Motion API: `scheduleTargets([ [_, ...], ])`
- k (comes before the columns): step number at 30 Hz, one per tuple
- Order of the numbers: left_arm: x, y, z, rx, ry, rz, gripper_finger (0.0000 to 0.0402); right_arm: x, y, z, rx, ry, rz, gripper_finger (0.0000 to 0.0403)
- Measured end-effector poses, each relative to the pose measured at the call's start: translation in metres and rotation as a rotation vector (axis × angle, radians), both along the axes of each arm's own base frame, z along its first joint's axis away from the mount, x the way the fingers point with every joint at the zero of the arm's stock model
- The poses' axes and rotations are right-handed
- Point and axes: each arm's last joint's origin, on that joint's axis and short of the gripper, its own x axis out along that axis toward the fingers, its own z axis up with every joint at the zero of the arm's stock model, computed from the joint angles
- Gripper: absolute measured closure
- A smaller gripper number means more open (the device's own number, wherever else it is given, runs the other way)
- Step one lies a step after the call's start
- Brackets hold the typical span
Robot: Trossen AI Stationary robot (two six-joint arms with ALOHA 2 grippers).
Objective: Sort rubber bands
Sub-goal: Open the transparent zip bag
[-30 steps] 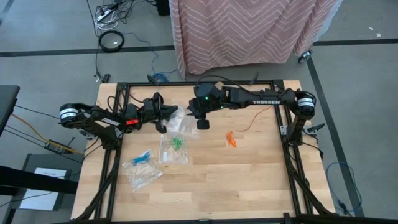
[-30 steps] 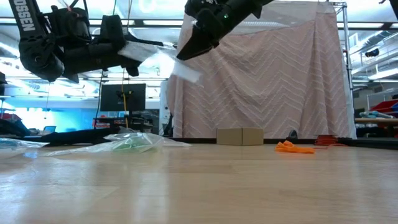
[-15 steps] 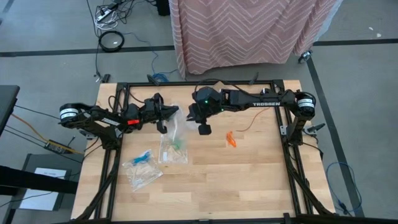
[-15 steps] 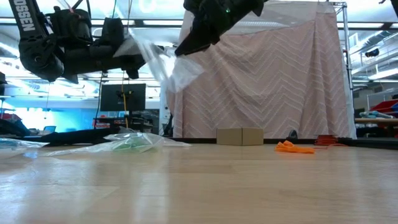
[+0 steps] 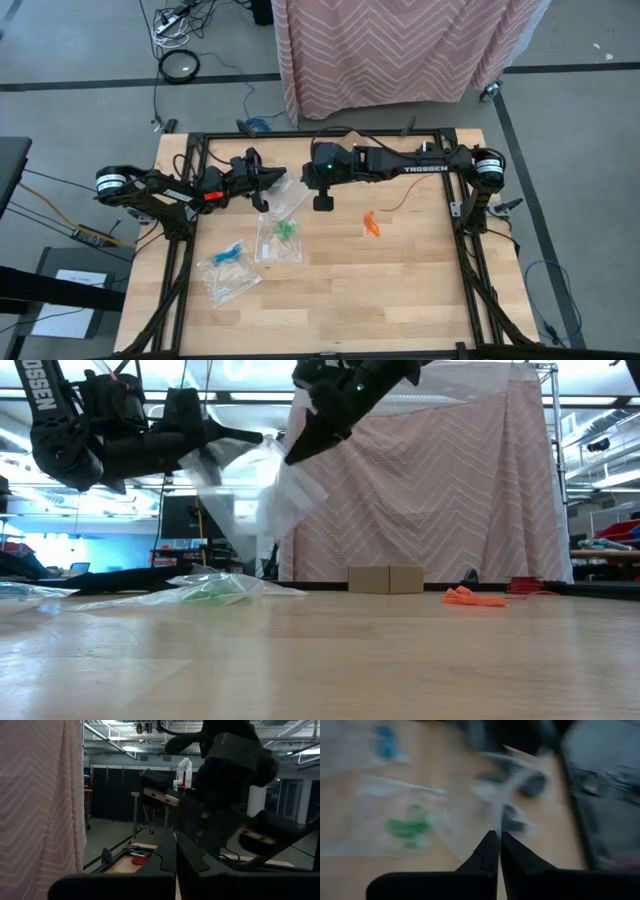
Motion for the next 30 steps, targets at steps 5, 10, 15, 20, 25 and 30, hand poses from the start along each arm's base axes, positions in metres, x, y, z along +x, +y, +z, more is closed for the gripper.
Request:
scheduleTargets([
  [5, 0.0, 0.0, 0.0, 0.001, 0.002, -0.011, 0.04, -0.001, 0.003, -0.001, -0.038, 0.022, -0.009, 0.0402],
  [10, 0.0, 0.0, 0.0, 0.001, 0.002, -0.012, 0.04, 0.0, 0.007, -0.001, -0.074, 0.027, 0.028, 0.0402],
  [15, 0.0, 0.0, 0.0, 0.001, 0.002, -0.011, 0.0399, 0.003, 0.006, 0.003, -0.048, -0.029, 0.087, 0.0396],
  [20, 0.003, 0.001, 0.004, 0.091, 0.005, 0.035, 0.0398, 0.005, 0.004, 0.005, -0.104, -0.048, 0.099, 0.0384],
  [25, 0.016, 0.004, 0.021, 0.219, -0.028, 0.001, 0.0399, 0.004, -0.001, 0.006, -0.256, -0.009, -0.018, 0.0398],
  [30, 0.03, 0.009, 0.03, 0.229, 0.02, -0.005, 0.0397, 0.004, 0.007, 0.008, -0.428, 0.036, -0.081, 0.0401],
])
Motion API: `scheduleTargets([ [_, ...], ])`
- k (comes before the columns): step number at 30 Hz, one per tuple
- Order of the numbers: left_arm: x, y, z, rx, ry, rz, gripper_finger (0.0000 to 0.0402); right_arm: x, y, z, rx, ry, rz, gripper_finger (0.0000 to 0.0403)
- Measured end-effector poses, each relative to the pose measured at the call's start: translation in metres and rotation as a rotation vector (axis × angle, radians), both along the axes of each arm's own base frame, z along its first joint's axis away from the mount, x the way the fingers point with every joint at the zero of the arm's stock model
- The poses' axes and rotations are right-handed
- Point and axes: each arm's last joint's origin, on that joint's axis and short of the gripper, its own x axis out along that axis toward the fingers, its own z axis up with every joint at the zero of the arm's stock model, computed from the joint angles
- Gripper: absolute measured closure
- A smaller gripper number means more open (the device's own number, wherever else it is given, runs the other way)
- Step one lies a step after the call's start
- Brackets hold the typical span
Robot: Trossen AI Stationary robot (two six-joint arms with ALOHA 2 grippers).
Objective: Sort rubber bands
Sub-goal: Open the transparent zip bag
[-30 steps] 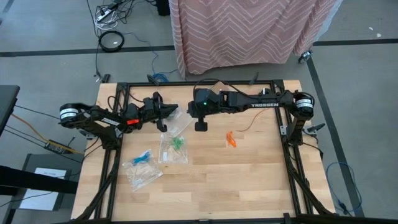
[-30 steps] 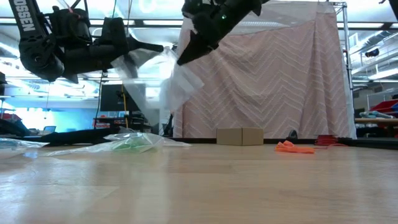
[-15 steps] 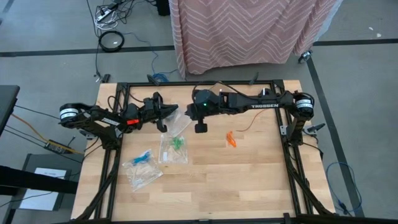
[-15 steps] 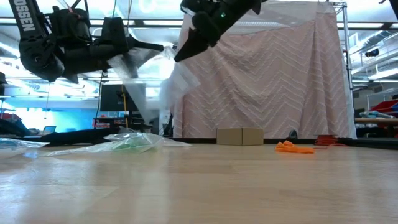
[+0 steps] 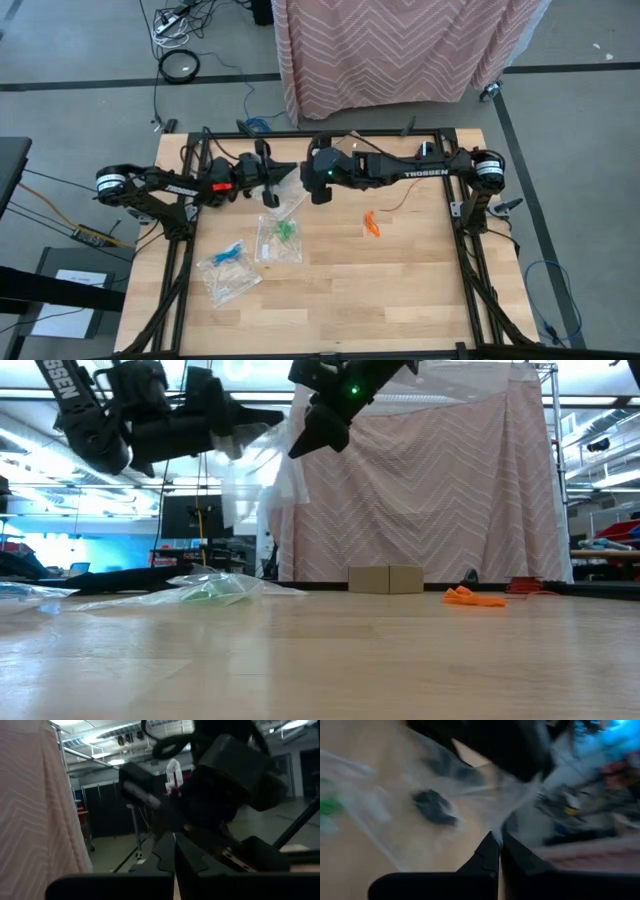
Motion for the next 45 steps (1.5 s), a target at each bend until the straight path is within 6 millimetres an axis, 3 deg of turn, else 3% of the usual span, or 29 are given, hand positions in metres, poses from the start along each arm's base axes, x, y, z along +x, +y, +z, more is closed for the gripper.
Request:
scheduleTargets([
  [7, 0.005, 0.003, 0.006, 0.038, 0.006, 0.022, 0.0389, -0.004, 0.004, 0.001, -0.209, 0.085, -0.177, 0.0402],
  [20, 0.007, 0.004, 0.004, 0.065, 0.041, 0.047, 0.0388, 0.002, 0.005, 0.016, -0.475, 0.125, -0.186, 0.0403],
  [35, 0.009, 0.005, -0.003, 0.104, 0.128, 0.093, 0.0391, 0.003, 0.003, 0.016, -0.438, 0.097, -0.149, 0.04],
  [39, 0.009, 0.007, -0.008, 0.083, 0.17, 0.121, 0.0391, 0.0, 0.0, 0.012, -0.435, 0.151, -0.144, 0.0365],
  [45, 0.008, 0.011, -0.011, 0.035, 0.193, 0.25, 0.0391, -0.008, -0.002, 0.002, -0.27, 0.15, -0.179, 0.0262],
])
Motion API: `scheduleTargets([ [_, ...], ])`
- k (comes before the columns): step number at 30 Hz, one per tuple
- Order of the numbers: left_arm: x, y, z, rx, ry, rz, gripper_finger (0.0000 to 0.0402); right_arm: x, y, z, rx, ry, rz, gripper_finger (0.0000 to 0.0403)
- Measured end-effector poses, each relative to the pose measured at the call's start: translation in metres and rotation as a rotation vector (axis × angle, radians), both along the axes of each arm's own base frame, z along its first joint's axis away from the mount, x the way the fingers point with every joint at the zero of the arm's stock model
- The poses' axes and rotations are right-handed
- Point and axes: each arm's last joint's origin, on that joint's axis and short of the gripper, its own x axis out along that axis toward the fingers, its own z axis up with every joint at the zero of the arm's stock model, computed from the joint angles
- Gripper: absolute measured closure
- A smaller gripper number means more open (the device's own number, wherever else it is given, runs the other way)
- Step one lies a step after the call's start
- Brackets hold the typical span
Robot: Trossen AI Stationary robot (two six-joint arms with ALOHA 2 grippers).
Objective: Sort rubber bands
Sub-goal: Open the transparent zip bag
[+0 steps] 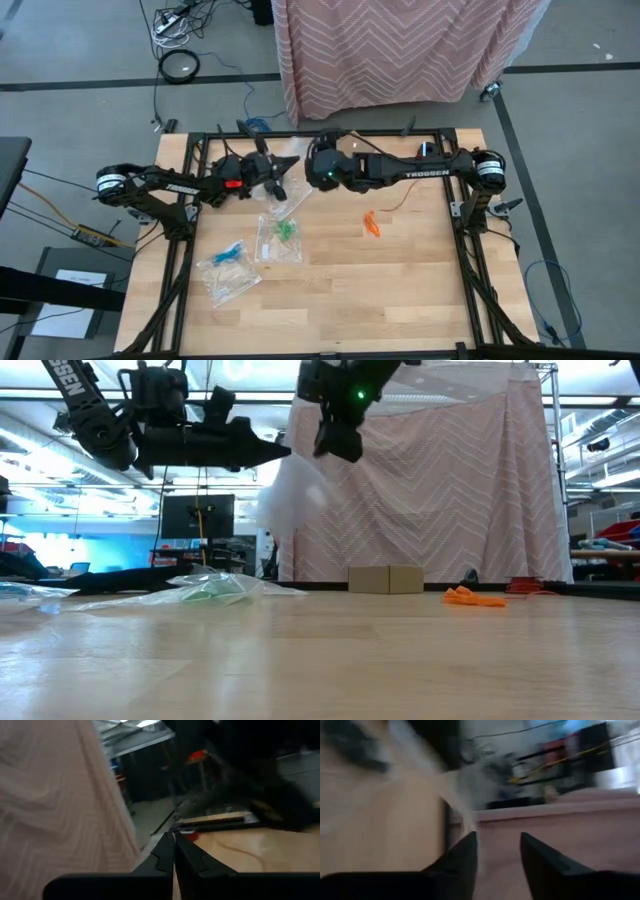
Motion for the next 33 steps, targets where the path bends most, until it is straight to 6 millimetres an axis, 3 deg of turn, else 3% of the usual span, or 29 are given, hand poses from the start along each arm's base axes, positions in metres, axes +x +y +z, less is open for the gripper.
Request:
scheduleTargets([
  [4, -0.001, 0.004, -0.004, -0.022, 0.041, 0.043, 0.0391, -0.005, 0.007, -0.012, 0.212, 0.017, 0.05, 0.0206],
  [7, -0.001, 0.004, -0.006, -0.031, 0.058, 0.046, 0.0391, -0.007, 0.012, -0.015, 0.266, 0.033, 0.062, 0.0192],
  [14, -0.001, 0.004, -0.007, -0.05, 0.054, 0.031, 0.0392, -0.001, 0.015, -0.011, 0.273, -0.032, 0.115, 0.0206],
  [19, -0.001, 0.003, -0.005, -0.046, 0.037, 0.022, 0.0392, 0.002, 0.003, -0.008, 0.346, -0.083, 0.169, 0.0214],
  [27, 0.0, -0.001, 0.0, -0.084, -0.027, -0.112, 0.0392, -0.001, -0.014, -0.009, 0.36, -0.088, 0.142, 0.0214],
  [33, -0.005, 0.002, 0.0, -0.096, -0.043, -0.291, 0.0399, -0.002, -0.008, -0.009, 0.369, -0.062, 0.175, 0.0216],
])
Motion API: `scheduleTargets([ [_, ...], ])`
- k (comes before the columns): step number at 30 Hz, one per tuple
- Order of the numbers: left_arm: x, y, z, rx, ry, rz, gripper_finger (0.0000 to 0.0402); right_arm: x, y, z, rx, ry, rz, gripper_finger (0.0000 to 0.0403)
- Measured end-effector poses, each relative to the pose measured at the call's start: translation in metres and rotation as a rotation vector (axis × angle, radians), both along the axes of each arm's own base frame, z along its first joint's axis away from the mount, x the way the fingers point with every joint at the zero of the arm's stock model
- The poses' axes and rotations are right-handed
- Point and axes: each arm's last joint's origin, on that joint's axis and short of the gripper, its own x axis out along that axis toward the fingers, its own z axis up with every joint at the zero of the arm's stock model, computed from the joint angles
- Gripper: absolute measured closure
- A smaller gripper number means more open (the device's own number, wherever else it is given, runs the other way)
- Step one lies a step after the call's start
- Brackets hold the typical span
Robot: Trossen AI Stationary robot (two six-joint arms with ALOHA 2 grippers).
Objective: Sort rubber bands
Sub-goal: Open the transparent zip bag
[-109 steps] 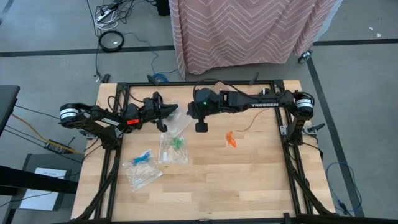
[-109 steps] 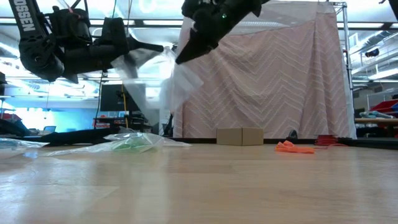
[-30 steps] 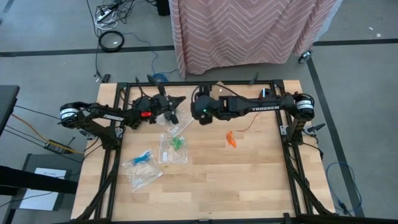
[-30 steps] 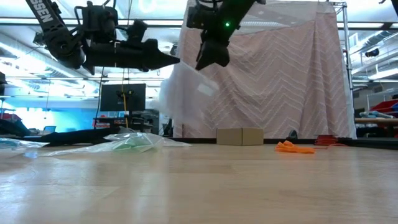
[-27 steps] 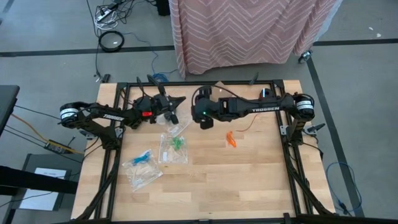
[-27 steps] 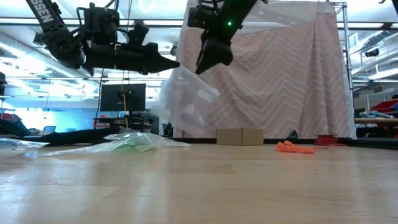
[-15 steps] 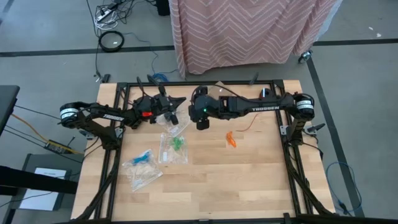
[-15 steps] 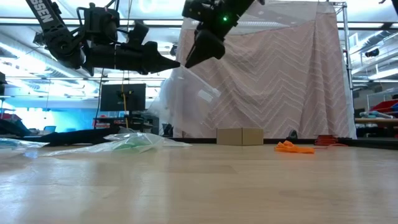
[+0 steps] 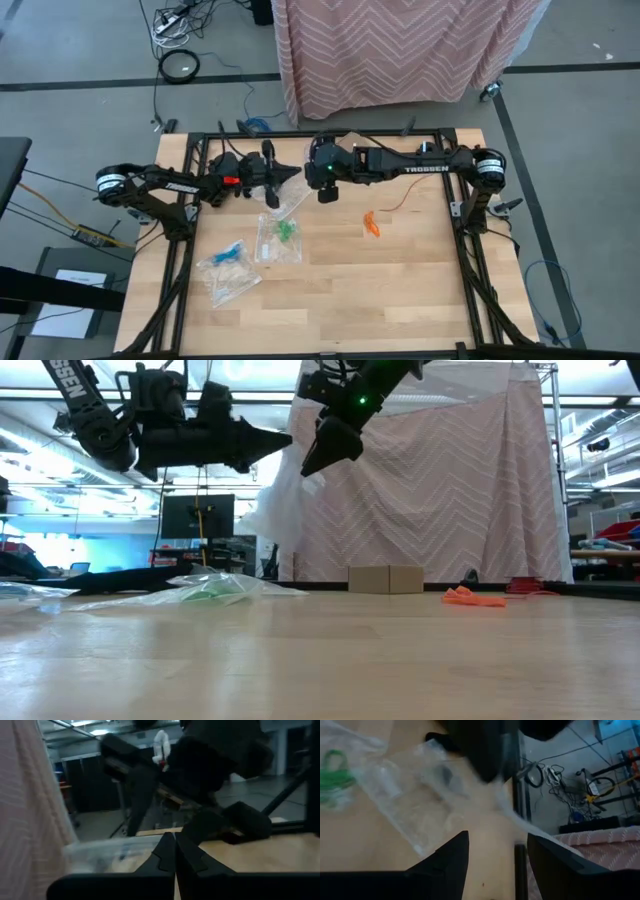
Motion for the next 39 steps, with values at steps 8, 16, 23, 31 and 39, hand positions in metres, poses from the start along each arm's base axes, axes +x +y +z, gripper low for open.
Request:
scheduleTargets([
  [8, -0.044, 0.021, -0.015, -0.06, -0.109, 0.087, 0.04, -0.016, 0.02, 0.007, 0.061, 0.071, 0.0, 0.0224],
  [16, -0.058, 0.013, -0.022, -0.053, -0.104, -0.078, 0.0401, -0.008, 0.063, 0.025, 0.111, -0.094, 0.202, 0.0229],
  [23, -0.053, 0.002, -0.019, -0.034, -0.136, -0.13, 0.0401, 0.001, 0.063, 0.034, 0.067, -0.223, 0.201, 0.0228],
  [31, -0.047, -0.008, -0.019, -0.035, -0.151, -0.115, 0.0401, 0.002, 0.05, 0.036, 0.113, -0.268, 0.149, 0.0227],
  [39, -0.044, -0.01, -0.017, -0.028, -0.172, -0.031, 0.0401, 0.004, 0.048, 0.035, 0.147, -0.292, 0.159, 0.0228],
])
